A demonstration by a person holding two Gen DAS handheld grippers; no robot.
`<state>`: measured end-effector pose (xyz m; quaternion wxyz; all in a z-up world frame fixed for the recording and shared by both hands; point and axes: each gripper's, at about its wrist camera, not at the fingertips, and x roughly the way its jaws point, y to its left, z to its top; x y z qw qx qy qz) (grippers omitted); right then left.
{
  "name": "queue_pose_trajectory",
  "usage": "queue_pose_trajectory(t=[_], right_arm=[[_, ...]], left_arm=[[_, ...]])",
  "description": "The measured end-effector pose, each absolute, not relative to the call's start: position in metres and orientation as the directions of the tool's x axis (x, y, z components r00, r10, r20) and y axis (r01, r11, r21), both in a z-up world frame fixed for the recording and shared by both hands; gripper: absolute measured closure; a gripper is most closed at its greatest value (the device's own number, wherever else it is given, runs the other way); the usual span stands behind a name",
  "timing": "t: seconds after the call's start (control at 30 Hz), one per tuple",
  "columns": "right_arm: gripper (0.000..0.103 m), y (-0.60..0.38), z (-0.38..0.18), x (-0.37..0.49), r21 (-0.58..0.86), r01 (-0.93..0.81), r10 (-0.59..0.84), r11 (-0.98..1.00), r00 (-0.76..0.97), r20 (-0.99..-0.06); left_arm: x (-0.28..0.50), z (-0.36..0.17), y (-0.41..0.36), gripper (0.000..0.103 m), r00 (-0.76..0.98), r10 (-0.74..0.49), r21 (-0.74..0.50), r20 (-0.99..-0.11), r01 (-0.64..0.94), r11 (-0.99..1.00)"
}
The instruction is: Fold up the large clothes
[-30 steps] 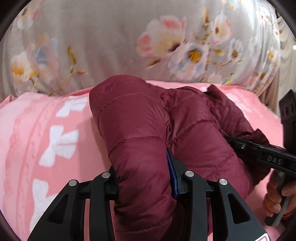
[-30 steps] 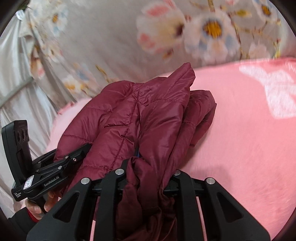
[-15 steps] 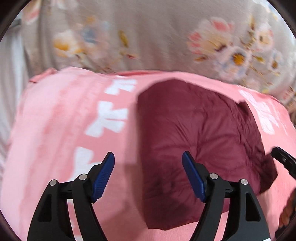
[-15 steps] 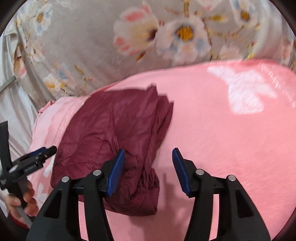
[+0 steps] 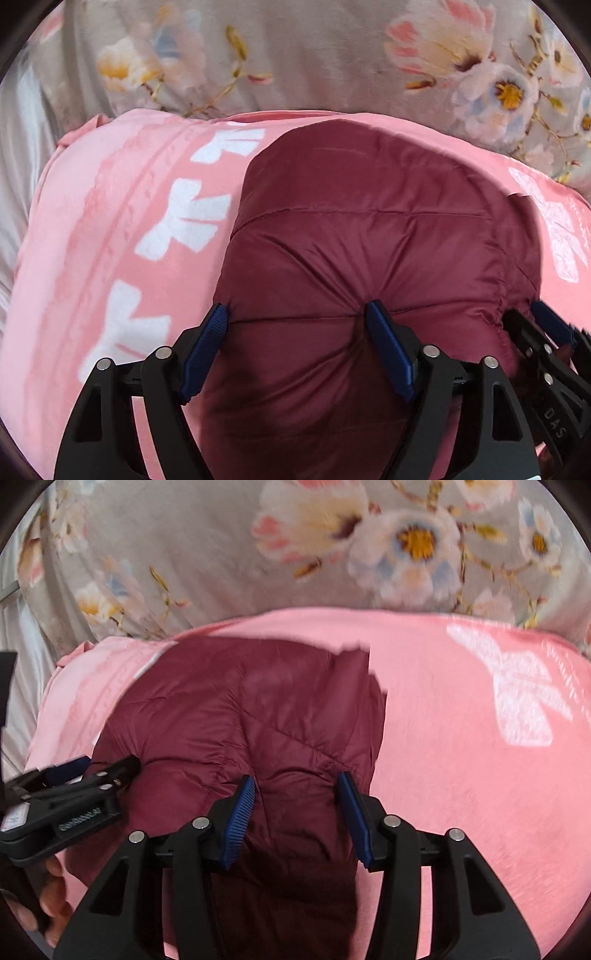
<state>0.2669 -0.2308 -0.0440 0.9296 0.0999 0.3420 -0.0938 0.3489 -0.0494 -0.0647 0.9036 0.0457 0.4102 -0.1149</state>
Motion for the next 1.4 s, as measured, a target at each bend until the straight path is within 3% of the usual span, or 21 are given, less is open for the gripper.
queue_pose_trajectory(t=[0.43, 1.0, 1.4], right_arm=[[0.055, -0.227, -0.062, 0.265, 0.095, 0.269, -0.150, 0.958, 0.759, -0.633], [0.051, -0.228, -0.064, 0.264, 0.096, 0.276, -0.155, 0.956, 0.758, -0.633], [0.050, -0.224, -0.065, 0.266, 0.063, 0.287, -0.185, 0.956, 0.755, -0.629]], left_arm=[[0.339, -0.086, -0.055, 0.020, 0.735, -0.144, 0.049, -0.663, 0.235, 0.971], [0.338, -0.087, -0.056, 0.018, 0.747, -0.144, 0.054, -0.649, 0.234, 0.971], [0.353, -0.089, -0.053, 0.011, 0.728, -0.160, 0.030, -0.667, 0.240, 0.970]])
